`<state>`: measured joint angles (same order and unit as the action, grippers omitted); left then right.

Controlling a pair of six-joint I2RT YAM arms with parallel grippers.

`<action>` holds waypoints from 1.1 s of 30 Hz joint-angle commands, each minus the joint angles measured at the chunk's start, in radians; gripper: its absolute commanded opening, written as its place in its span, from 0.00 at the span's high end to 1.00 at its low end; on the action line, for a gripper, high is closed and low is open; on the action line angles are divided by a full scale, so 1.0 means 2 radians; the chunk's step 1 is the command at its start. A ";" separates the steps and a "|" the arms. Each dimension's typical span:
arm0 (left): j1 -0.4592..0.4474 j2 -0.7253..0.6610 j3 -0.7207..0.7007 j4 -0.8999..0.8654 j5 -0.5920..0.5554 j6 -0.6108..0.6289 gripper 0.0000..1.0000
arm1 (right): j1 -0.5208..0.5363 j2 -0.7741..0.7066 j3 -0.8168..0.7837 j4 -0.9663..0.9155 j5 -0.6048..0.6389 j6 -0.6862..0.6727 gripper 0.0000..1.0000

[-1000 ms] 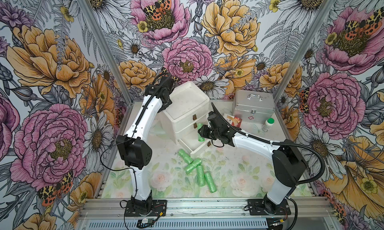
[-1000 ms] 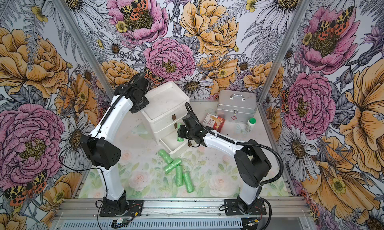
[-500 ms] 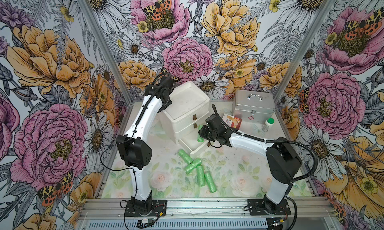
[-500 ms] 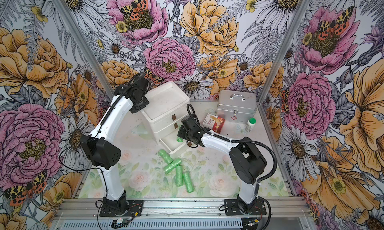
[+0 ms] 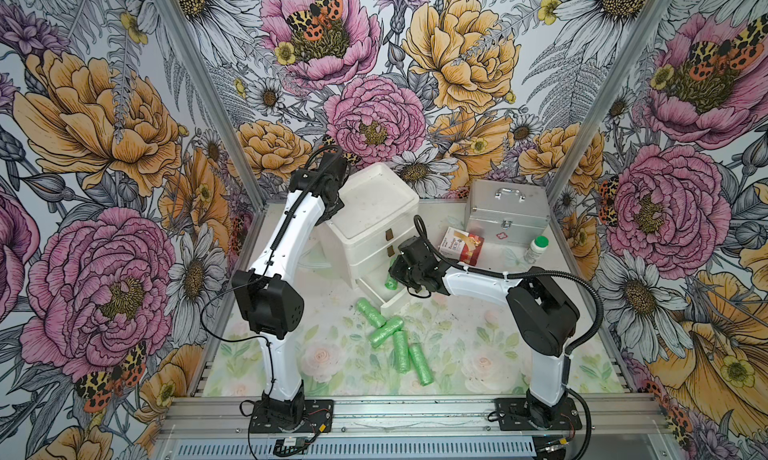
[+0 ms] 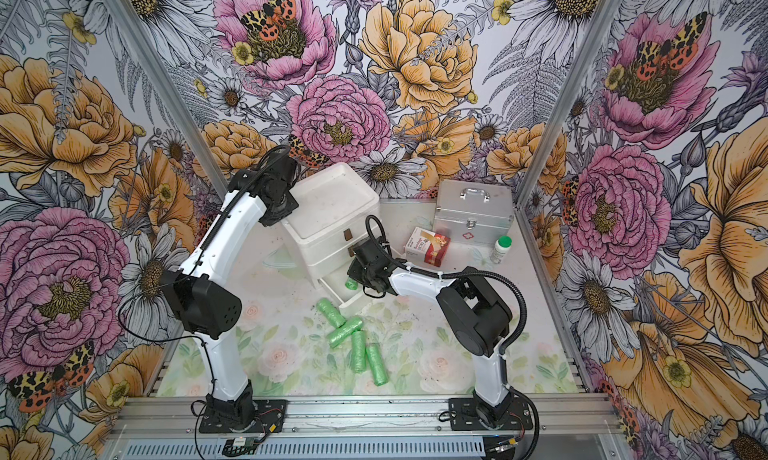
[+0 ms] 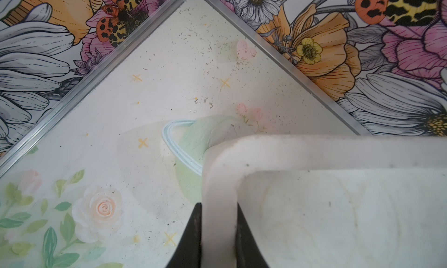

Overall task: Sort the rolls of trash bags by color and place them into the drawer
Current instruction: Place the roll of trash bags in the drawer, then pick up the roll of trash bags from the center of the board.

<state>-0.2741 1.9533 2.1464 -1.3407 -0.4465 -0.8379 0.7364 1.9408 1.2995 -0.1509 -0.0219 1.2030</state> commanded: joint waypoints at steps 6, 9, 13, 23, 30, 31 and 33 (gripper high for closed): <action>-0.011 0.025 -0.034 -0.062 0.080 -0.020 1.00 | 0.003 0.012 0.032 0.014 -0.011 0.008 0.44; -0.011 0.026 -0.034 -0.061 0.080 -0.021 1.00 | 0.003 0.002 0.025 0.014 -0.014 -0.002 0.44; -0.011 0.029 -0.035 -0.061 0.081 -0.021 1.00 | 0.003 -0.033 0.006 0.013 -0.010 -0.053 0.45; -0.010 0.031 -0.020 -0.062 0.085 -0.015 1.00 | 0.003 -0.184 -0.108 -0.025 -0.034 -0.208 0.45; -0.012 0.029 -0.022 -0.061 0.084 -0.022 1.00 | 0.052 -0.277 -0.187 -0.127 -0.021 -0.232 0.44; -0.013 0.029 -0.022 -0.061 0.084 -0.023 1.00 | 0.065 -0.287 -0.197 -0.137 -0.021 -0.230 0.43; -0.013 0.030 -0.020 -0.061 0.085 -0.023 1.00 | 0.089 -0.297 -0.209 -0.160 -0.017 -0.225 0.42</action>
<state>-0.2741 1.9518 2.1456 -1.3384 -0.4461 -0.8360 0.8616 1.3857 0.9073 -0.3683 -0.0719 0.7753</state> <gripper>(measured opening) 0.187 0.577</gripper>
